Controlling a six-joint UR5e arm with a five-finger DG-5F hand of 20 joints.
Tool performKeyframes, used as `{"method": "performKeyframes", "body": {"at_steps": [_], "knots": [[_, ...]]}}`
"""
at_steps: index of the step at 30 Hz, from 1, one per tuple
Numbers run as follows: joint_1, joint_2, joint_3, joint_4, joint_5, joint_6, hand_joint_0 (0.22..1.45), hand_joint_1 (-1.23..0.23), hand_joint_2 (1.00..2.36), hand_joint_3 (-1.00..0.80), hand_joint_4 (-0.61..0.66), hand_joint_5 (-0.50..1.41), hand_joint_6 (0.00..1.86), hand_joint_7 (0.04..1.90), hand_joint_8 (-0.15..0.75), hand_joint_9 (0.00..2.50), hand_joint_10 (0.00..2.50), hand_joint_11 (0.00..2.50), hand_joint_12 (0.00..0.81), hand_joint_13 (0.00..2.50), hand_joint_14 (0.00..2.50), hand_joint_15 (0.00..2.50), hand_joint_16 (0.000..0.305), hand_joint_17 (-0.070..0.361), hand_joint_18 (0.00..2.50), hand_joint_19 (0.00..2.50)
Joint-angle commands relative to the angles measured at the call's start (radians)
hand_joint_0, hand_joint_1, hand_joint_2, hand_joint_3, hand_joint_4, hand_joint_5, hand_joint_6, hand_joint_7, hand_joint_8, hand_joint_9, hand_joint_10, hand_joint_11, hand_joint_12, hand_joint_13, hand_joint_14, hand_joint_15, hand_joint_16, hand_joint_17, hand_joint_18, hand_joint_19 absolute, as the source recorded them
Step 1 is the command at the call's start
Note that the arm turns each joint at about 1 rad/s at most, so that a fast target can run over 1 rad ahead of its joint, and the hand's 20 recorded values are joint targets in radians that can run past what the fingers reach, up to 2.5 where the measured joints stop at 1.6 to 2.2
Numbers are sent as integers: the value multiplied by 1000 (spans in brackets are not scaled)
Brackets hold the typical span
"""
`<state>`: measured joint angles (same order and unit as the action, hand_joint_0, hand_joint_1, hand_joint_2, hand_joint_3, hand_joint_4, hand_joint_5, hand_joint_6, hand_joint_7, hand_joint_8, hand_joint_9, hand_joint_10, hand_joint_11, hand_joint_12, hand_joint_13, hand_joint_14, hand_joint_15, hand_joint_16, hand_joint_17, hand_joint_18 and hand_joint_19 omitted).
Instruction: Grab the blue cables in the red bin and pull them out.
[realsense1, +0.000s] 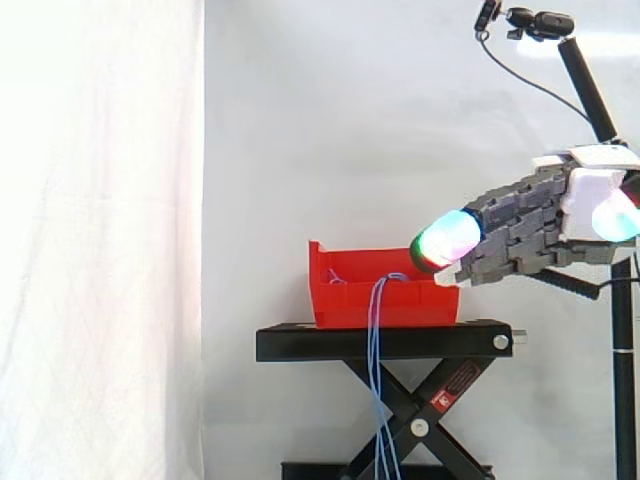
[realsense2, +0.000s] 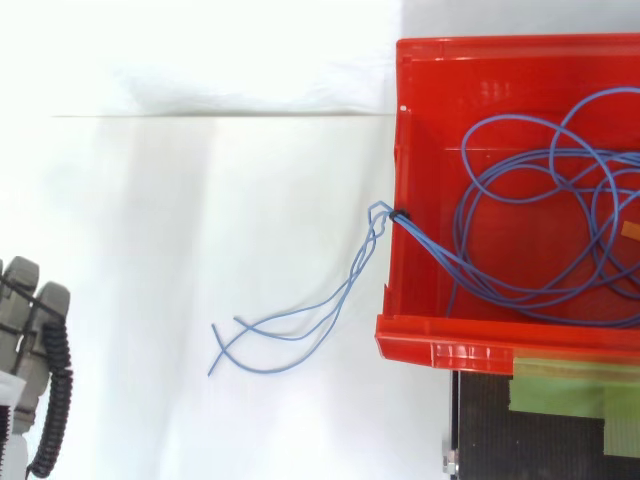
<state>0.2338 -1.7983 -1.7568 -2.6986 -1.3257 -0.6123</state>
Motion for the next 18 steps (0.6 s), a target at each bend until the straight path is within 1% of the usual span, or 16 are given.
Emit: {"method": "performKeyframes", "body": {"at_steps": [1, 4, 6, 7, 8, 10, 11, 12, 13, 15, 16, 18], "knots": [[-2, 5, 7, 17, -1, -298, 737, -1008, 1000, -1000, 206, 571, 12, 458, 219, 427, 5, 152, 318, 300, 4, 112, 48, 107, 146, 105], [-1, 7, 11, 11, -1, -312, 730, -1041, 1000, -1000, 214, 586, 13, 477, 225, 450, 6, 191, 323, 305, 4, 115, 47, 105, 163, 104], [-5, 7, 10, -1, -4, -335, 724, -1062, 1000, -1000, 217, 586, 12, 472, 227, 458, 7, 201, 325, 315, 5, 124, 47, 106, 181, 106], [-8, 5, 11, 3, -9, -378, 724, -1065, 1000, -1000, 215, 585, 13, 463, 228, 460, 7, 201, 326, 319, 4, 125, 47, 106, 185, 106], [-7, 5, 10, 13, -21, -442, 724, -1066, 1000, -1000, 210, 581, 12, 456, 227, 463, 7, 203, 327, 322, 5, 125, 47, 105, 187, 108], [-1, 5, 10, 59, -56, -560, 724, -1068, 1000, -1000, 207, 575, 13, 449, 226, 464, 7, 208, 327, 322, 4, 122, 47, 105, 188, 114], [-1, 5, 10, 59, -56, -560, 723, -1069, 1000, -1000, 210, 575, 12, 450, 227, 465, 7, 208, 327, 324, 5, 122, 47, 105, 190, 114], [2, -1, 10, 99, -79, -642, 723, -1069, 1000, -1000, 210, 575, 13, 450, 227, 465, 6, 208, 327, 324, 4, 122, 47, 105, 190, 114], [2, -3, 10, 128, -96, -709, 722, -1069, 1000, -1000, 214, 574, 13, 450, 226, 464, 7, 208, 327, 324, 4, 122, 47, 105, 190, 113], [4, -10, 11, 174, -116, -846, 724, -1059, 1000, -1000, 204, 573, 13, 445, 227, 465, 7, 209, 327, 323, 4, 126, 47, 105, 191, 104], [6, -15, 10, 180, -119, -881, 725, -1056, 1000, -1000, 205, 572, 12, 436, 227, 465, 7, 209, 326, 324, 4, 127, 46, 104, 189, 98], [7, -16, 11, 184, -119, -913, 728, -1051, 1000, -1000, 203, 567, 12, 425, 227, 466, 7, 204, 326, 322, 5, 126, 45, 102, 183, 98]]}}
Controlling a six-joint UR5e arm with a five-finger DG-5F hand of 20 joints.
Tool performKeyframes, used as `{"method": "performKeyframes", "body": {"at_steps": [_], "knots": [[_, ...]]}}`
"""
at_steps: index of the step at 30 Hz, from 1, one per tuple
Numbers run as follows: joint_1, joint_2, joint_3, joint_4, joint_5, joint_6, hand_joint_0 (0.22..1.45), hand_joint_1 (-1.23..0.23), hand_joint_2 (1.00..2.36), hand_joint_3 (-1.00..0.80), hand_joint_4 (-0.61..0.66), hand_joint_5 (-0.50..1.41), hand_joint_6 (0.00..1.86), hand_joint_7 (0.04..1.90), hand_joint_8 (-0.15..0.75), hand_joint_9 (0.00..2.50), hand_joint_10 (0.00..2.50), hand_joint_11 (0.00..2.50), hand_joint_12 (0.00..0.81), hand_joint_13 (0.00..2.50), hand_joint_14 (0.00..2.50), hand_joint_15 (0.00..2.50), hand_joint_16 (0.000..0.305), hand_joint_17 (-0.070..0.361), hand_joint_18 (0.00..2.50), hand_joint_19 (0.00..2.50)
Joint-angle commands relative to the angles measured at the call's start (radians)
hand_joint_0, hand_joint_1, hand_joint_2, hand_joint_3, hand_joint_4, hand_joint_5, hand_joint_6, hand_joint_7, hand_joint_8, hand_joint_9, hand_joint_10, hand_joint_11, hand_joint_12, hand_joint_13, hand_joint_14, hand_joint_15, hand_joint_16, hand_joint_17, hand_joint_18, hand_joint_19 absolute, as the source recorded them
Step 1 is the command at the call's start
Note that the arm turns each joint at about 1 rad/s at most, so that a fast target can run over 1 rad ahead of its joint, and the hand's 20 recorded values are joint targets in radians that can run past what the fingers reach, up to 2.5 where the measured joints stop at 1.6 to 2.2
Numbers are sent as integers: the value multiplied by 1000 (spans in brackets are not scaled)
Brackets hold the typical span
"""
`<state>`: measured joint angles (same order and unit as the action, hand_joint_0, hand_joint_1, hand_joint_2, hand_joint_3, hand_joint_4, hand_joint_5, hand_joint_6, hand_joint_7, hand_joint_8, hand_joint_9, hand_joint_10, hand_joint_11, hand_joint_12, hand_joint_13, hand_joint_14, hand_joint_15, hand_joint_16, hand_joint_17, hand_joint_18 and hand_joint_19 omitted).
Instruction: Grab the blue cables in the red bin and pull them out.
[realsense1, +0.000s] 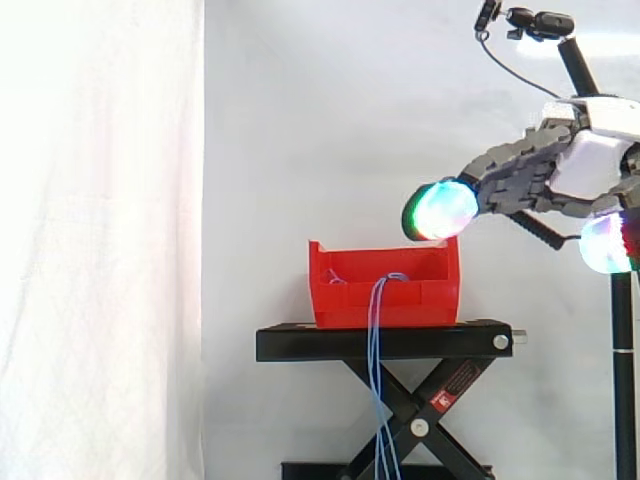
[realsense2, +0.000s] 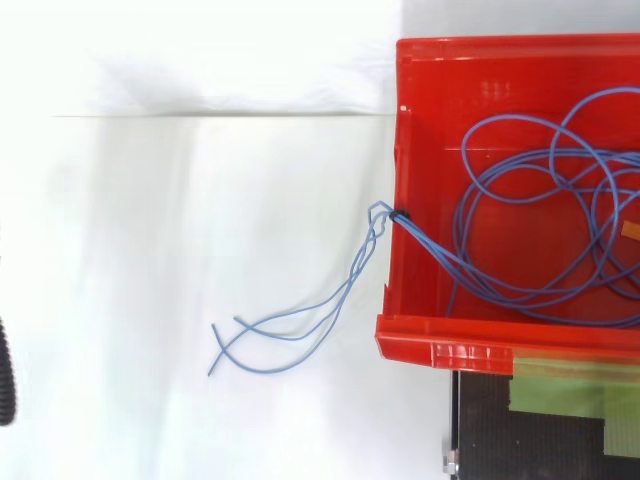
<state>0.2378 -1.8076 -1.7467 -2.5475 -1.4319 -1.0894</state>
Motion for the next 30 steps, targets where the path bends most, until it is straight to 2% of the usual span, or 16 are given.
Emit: {"method": "performKeyframes", "body": {"at_steps": [1, 6, 7, 8, 10, 13, 18, 22, 23, 25, 29, 30], "knots": [[3, -22, -1, 33, -15, -450, 727, -1049, 1000, -1000, 201, 564, 13, 420, 227, 465, 7, 204, 327, 323, 5, 126, 45, 101, 183, 99], [9, -58, -1, 16, -21, -454, 734, -1040, 1000, -1000, 196, 555, 13, 412, 226, 462, 6, 195, 326, 323, 4, 120, 44, 98, 175, 95], [9, -92, -1, 9, -24, -454, 740, -1036, 1000, -1000, 191, 555, 12, 404, 225, 461, 6, 194, 325, 322, 4, 120, 43, 97, 173, 89], [9, -99, 1, 7, -25, -453, 744, -1034, 1000, -1000, 193, 554, 12, 409, 224, 462, 6, 191, 325, 321, 6, 122, 43, 97, 172, 92], [8, -142, -1, 20, -28, -442, 749, -1032, 1000, -1000, 192, 553, 13, 405, 224, 461, 7, 194, 324, 322, 4, 117, 43, 96, 170, 86], [8, -144, -1, 29, -30, -439, 752, -1030, 1000, -1000, 191, 551, 12, 410, 223, 464, 7, 195, 324, 321, 5, 124, 42, 95, 170, 90], [9, -145, -1, -11, -41, -465, 750, -1030, 1000, -1000, 196, 536, 13, 420, 223, 462, 6, 203, 324, 319, 5, 116, 42, 95, 169, 85], [9, -179, -1, -13, -56, -491, 749, -1029, 1000, -1000, 198, 517, 12, 464, 224, 452, 7, 213, 325, 315, 5, 121, 42, 95, 171, 93], [6, -208, -1, -4, -68, -494, 750, -1032, 1000, -1000, 183, 508, 12, 480, 224, 452, 7, 213, 324, 315, 4, 117, 43, 96, 170, 99], [6, -236, -1, 7, -96, -494, 754, -1044, 1000, -1000, 157, 503, 12, 516, 220, 447, 7, 221, 324, 314, 5, 120, 43, 96, 171, 97], [5, -240, 3, 3, -116, -497, 762, -1069, 1000, -1000, 133, 511, 10, 579, 215, 445, 8, 242, 320, 320, 5, 132, 43, 97, 196, 124], [5, -240, 29, -10, -124, -497, 763, -1071, 1000, -1000, 126, 512, 10, 579, 215, 448, 8, 242, 321, 324, 5, 140, 43, 97, 198, 124]]}}
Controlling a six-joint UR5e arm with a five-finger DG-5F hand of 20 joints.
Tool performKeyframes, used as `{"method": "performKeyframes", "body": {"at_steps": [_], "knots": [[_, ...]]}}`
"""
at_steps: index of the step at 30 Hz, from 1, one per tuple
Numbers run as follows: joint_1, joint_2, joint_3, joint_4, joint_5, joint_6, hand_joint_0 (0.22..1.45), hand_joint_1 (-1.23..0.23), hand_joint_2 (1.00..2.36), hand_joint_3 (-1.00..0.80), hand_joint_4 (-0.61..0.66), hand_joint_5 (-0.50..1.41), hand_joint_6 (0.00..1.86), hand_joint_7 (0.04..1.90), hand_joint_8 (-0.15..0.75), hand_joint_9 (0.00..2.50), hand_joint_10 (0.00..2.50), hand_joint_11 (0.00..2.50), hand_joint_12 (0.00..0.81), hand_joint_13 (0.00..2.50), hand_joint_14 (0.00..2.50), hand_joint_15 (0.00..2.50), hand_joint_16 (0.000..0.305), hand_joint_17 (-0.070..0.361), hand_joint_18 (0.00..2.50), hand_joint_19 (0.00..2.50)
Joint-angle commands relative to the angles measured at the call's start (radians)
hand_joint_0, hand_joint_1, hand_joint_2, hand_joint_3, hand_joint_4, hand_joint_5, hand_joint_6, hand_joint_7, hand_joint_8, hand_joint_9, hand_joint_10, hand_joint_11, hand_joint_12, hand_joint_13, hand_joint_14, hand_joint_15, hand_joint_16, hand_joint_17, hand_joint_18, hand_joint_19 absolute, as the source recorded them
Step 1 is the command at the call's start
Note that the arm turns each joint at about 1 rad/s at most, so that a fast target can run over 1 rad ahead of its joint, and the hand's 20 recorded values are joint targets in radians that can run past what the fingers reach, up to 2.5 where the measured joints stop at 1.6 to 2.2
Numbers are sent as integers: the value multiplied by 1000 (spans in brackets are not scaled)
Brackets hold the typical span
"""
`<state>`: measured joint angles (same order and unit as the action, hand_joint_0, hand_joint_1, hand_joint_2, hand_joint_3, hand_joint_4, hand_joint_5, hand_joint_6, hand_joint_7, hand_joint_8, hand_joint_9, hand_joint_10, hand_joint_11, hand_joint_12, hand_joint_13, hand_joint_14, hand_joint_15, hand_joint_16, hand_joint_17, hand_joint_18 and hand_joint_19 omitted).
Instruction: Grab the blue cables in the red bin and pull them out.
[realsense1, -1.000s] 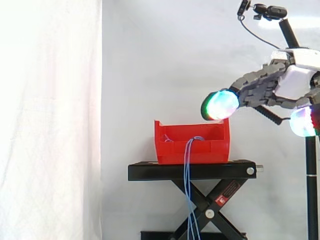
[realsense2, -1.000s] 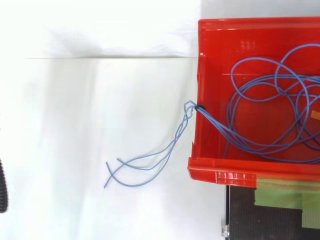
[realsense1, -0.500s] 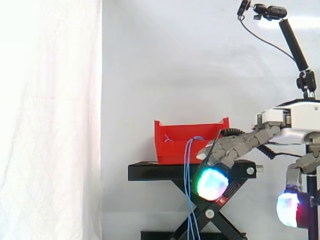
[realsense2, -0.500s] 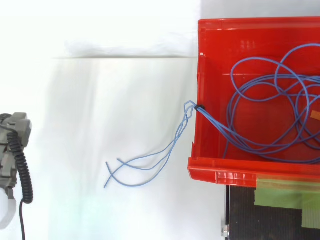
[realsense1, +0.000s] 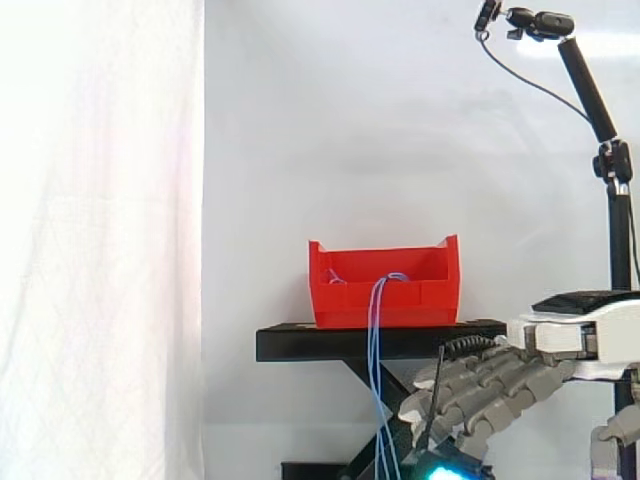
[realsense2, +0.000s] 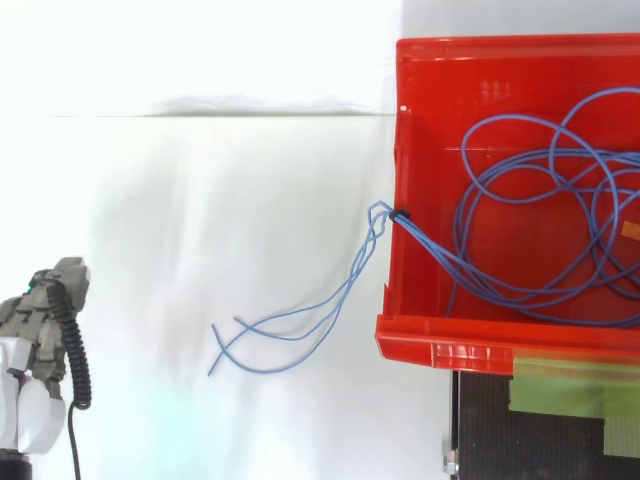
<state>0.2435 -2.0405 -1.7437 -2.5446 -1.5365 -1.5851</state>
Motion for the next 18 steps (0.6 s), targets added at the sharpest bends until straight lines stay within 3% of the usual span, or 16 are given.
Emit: {"method": "performKeyframes", "body": {"at_steps": [1, 3, 4, 5, 7, 8, 9, 10, 11, 12, 14, 18], "knots": [[-1, -7, 67, -63, -39, -2, 766, -1075, 1000, -1000, 125, 514, 10, 581, 215, 451, 8, 251, 320, 334, 6, 150, 43, 98, 212, 135], [0, -7, 121, -183, -73, -3, 767, -1080, 1000, -1000, 125, 516, 10, 582, 214, 463, 9, 268, 322, 349, 6, 157, 43, 98, 227, 144], [4, -12, 193, -358, -96, -3, 767, -1079, 1000, -1000, 132, 517, 9, 583, 213, 465, 9, 261, 321, 350, 6, 162, 43, 98, 231, 144], [5, -17, 236, -436, -96, -3, 767, -1078, 1000, -1000, 137, 519, 10, 582, 212, 461, 9, 269, 322, 351, 7, 154, 43, 98, 231, 147], [4, -17, 276, -505, -96, -2, 762, -1069, 1000, -1000, 139, 521, 9, 580, 213, 462, 9, 269, 322, 351, 6, 165, 44, 98, 234, 150], [5, -17, 308, -577, -94, 1, 760, -1067, 1000, -1000, 140, 520, 9, 580, 213, 462, 9, 269, 323, 353, 6, 162, 44, 98, 235, 150], [5, -17, 308, -577, -94, 1, 760, -1067, 1000, -1000, 145, 518, 9, 576, 213, 462, 9, 269, 322, 353, 6, 159, 44, 98, 236, 150], [5, -17, 332, -634, -93, 7, 760, -1064, 1000, -1000, 147, 516, 10, 572, 213, 462, 9, 269, 323, 354, 6, 159, 44, 99, 238, 150], [5, -17, 332, -634, -93, 7, 759, -1063, 1000, -1000, 149, 516, 9, 571, 213, 463, 9, 261, 324, 353, 6, 162, 44, 99, 239, 145], [5, -17, 363, -700, -82, 24, 759, -1062, 1000, -1000, 154, 515, 10, 569, 213, 462, 9, 261, 324, 354, 6, 159, 44, 99, 238, 156], [5, -17, 391, -737, -57, 40, 758, -1060, 1000, -1000, 151, 517, 10, 569, 215, 463, 9, 274, 325, 353, 6, 162, 44, 99, 240, 157], [5, -17, 400, -714, -16, 38, 757, -1054, 1000, -1000, 156, 517, 10, 561, 215, 464, 9, 262, 325, 352, 6, 162, 44, 99, 240, 155]]}}
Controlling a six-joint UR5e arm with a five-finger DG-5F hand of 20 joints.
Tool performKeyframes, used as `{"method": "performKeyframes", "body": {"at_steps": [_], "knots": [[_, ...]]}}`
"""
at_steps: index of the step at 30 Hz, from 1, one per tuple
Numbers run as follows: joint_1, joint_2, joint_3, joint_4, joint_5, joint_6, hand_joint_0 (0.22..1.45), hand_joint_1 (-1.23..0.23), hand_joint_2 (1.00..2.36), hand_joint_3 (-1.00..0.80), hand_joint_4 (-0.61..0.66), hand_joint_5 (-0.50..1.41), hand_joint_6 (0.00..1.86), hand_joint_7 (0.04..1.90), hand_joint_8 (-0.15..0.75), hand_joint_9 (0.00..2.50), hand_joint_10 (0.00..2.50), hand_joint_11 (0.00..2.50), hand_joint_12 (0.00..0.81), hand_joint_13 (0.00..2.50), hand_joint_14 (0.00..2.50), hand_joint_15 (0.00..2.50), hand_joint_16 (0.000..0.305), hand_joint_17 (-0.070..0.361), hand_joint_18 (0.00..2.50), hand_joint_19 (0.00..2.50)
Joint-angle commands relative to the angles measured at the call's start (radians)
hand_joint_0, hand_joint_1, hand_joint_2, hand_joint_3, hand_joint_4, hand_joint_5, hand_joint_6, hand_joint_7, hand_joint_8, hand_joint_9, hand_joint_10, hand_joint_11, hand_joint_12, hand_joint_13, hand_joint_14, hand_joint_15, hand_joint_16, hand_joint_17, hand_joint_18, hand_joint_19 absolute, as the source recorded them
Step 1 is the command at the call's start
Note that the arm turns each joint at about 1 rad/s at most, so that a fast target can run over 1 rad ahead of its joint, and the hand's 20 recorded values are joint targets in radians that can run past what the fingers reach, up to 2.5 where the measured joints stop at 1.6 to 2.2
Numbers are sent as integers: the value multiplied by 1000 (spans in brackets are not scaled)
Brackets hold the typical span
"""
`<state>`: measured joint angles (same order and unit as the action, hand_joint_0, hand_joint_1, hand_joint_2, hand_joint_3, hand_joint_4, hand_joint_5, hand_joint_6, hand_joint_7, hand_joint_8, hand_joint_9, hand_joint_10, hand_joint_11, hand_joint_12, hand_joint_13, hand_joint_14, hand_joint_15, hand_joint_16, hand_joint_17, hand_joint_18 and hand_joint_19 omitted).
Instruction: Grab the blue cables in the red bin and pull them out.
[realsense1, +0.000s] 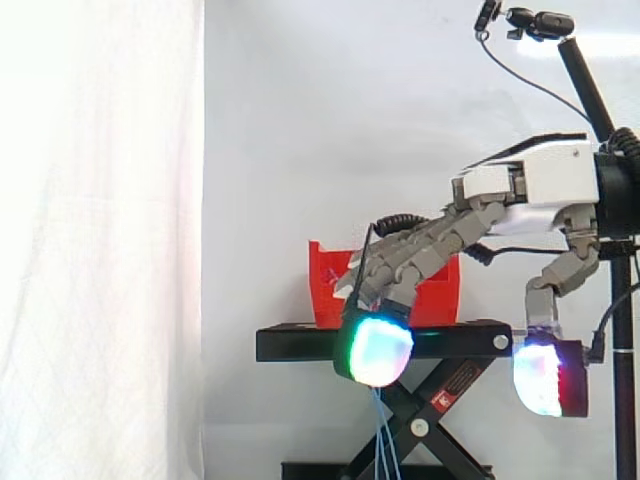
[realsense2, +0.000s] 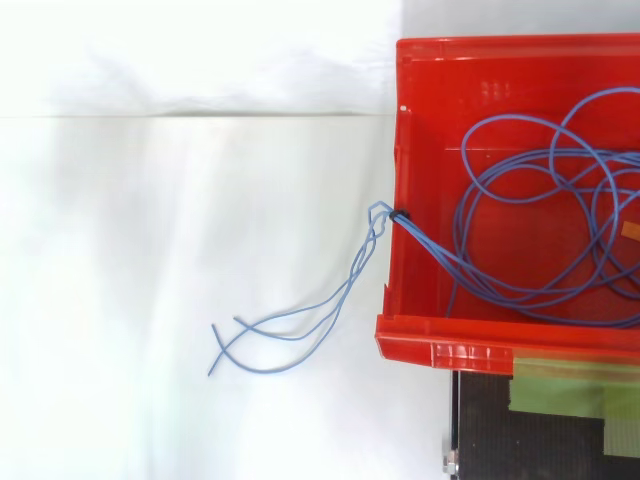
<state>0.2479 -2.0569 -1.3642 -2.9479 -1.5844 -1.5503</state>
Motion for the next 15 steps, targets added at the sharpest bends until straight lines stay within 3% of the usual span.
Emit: {"method": "performKeyframes", "body": {"at_steps": [1, 6, 8, 10, 15], "knots": [[1, 0, 19, -303, 38, 3, 757, -1050, 1000, -1000, 157, 517, 10, 561, 214, 463, 9, 270, 325, 352, 6, 155, 44, 99, 241, 156], [-4, -2, 19, -227, 75, -23, 759, -1049, 1000, -1000, 158, 517, 11, 554, 215, 464, 9, 262, 325, 351, 6, 162, 44, 99, 240, 156], [-10, -2, 19, -197, 86, -78, 759, -1045, 1000, -1000, 163, 518, 11, 556, 215, 463, 9, 269, 324, 350, 6, 158, 44, 99, 239, 156], [-15, -22, 19, -189, 84, -110, 759, -1046, 1000, -1000, 160, 518, 11, 555, 217, 466, 9, 270, 324, 350, 6, 158, 44, 99, 239, 156], [-29, -58, 24, -158, 64, -119, 758, -1044, 1000, -1000, 160, 518, 11, 556, 215, 465, 9, 263, 325, 350, 6, 155, 44, 99, 239, 157]]}}
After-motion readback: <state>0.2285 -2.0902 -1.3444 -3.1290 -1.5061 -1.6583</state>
